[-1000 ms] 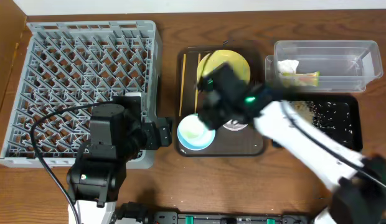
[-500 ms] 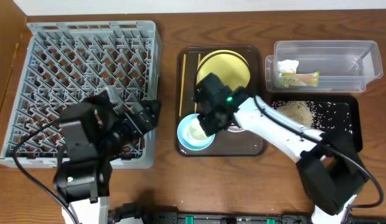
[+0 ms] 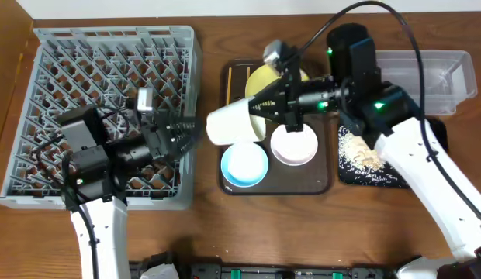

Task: Sort waste into correct bins and load items into the dishwasher

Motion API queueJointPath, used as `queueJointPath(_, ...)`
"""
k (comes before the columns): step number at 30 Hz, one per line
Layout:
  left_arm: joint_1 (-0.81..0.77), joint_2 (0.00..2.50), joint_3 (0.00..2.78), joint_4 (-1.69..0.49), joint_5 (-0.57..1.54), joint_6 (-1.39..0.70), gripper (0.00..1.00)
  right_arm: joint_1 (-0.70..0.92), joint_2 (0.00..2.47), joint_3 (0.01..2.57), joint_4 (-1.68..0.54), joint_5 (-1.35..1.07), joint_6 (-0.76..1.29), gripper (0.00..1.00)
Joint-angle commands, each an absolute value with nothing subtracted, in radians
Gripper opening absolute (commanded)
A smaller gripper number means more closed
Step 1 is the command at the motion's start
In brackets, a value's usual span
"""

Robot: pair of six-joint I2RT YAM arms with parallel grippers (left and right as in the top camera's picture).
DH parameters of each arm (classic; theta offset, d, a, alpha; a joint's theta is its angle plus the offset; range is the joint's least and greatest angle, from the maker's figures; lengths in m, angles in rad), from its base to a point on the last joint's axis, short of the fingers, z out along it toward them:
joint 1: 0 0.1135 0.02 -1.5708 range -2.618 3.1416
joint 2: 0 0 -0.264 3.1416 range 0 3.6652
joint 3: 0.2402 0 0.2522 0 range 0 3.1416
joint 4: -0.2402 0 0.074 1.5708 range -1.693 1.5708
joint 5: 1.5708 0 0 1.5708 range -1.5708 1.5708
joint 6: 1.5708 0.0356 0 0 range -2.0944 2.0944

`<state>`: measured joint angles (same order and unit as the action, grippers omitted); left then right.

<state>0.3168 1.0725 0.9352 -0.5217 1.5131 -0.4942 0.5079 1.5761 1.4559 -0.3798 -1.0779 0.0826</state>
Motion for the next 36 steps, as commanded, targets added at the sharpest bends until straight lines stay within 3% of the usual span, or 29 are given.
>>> queueJointPath(1, 0.262, 1.055, 0.955, -0.516, 1.573, -0.493, 0.98, 0.553, 1.617, 1.453, -0.356, -1.107, 0.066, 0.01)
queueJointPath(3, 0.237, 1.047, 0.955, -0.516, 1.573, -0.493, 0.97, 0.571, 1.629, 1.453, -0.333, -1.107, 0.066, 0.01)
queueJointPath(9, 0.209, 1.011, 0.955, -0.514, 1.573, -0.493, 0.83, 0.6, 1.656, 1.453, -0.287, -1.067, 0.093, 0.01)
queueJointPath(12, 0.209, 0.996, 0.955, -0.513, 1.573, -0.493, 0.7, 0.601, 1.657, 1.453, -0.288, -1.062, 0.101, 0.04)
queueJointPath(15, 0.209, 0.997, 0.955, -0.505, 1.573, -0.492, 0.57, 0.603, 1.657, 1.453, -0.289, -1.062, 0.101, 0.52)
queueJointPath(17, 0.209, 0.997, 0.955, -0.459, 1.572, -0.492, 0.57, 0.596, 1.657, 1.453, -0.291, -1.061, 0.113, 0.62)
queueJointPath(21, 0.268, 0.997, 0.955, -0.382, 1.494, -0.522, 0.55, 0.523, 1.639, 1.453, -0.344, -1.036, 0.127, 0.64)
queueJointPath(25, 0.466, 0.997, 0.955, -0.384, 1.395, -0.538, 0.54, 0.468, 1.618, 1.453, -0.462, -0.957, 0.154, 0.65)
queueJointPath(32, 0.772, 0.997, 0.955, -0.421, 1.261, -0.555, 0.48, 0.535, 1.616, 1.453, -0.749, -0.517, 0.095, 0.66)
queueJointPath(36, 0.837, 0.997, 0.955, -0.55, 1.025, -0.527, 0.47, 0.592, 1.616, 1.453, -0.755, -0.458, 0.072, 0.66)
